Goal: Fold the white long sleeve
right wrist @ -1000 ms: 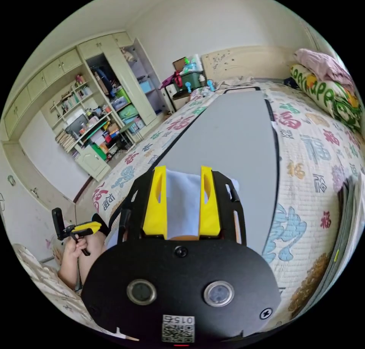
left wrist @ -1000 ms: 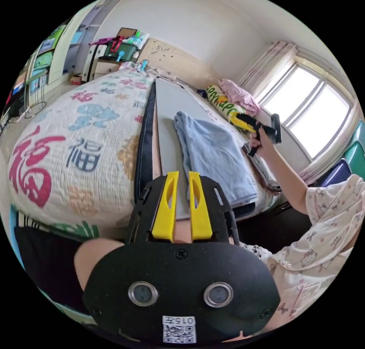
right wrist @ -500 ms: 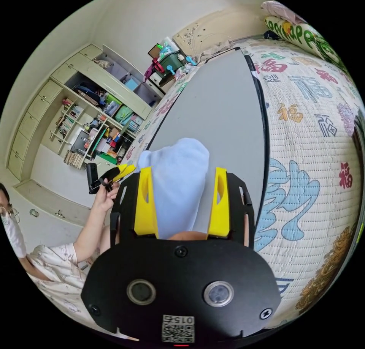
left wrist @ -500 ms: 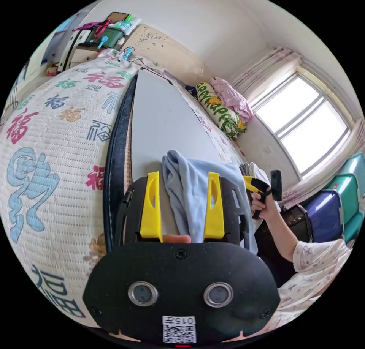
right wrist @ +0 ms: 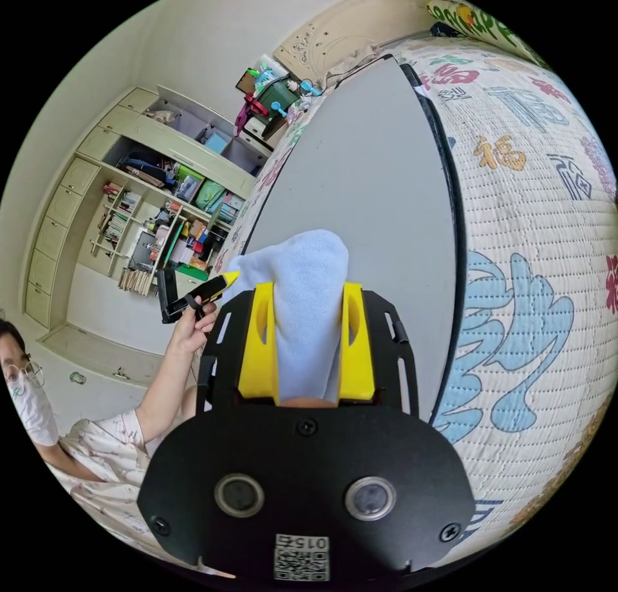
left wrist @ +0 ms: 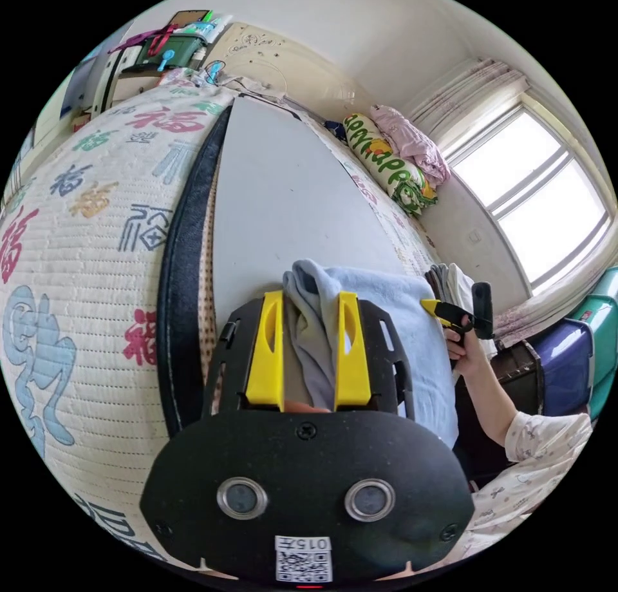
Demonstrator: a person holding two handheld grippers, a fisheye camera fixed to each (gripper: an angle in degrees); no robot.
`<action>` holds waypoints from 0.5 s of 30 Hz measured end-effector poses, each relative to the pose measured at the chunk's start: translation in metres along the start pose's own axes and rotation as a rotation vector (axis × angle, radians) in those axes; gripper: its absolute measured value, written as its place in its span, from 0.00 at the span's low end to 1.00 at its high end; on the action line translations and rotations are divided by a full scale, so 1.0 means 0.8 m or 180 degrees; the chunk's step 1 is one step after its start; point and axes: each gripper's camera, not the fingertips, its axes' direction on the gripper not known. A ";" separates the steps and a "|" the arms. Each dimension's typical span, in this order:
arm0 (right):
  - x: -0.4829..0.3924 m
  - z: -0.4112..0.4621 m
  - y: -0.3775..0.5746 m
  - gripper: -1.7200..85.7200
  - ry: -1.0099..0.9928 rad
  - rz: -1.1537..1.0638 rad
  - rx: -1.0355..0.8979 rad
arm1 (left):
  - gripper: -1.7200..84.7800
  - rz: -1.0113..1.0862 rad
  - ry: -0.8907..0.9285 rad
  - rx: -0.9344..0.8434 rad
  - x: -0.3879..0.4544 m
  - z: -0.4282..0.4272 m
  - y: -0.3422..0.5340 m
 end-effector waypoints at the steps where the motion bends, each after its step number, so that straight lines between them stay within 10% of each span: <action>1: -0.020 0.005 0.006 0.18 0.0008 -0.0010 0.0009 | 0.14 -0.0038 0.0122 -0.0052 -0.004 0.003 -0.007; 15: -0.306 0.005 0.143 0.17 -0.0098 -0.0578 0.0495 | 0.10 0.0349 0.0467 0.0612 0.081 -0.152 -0.069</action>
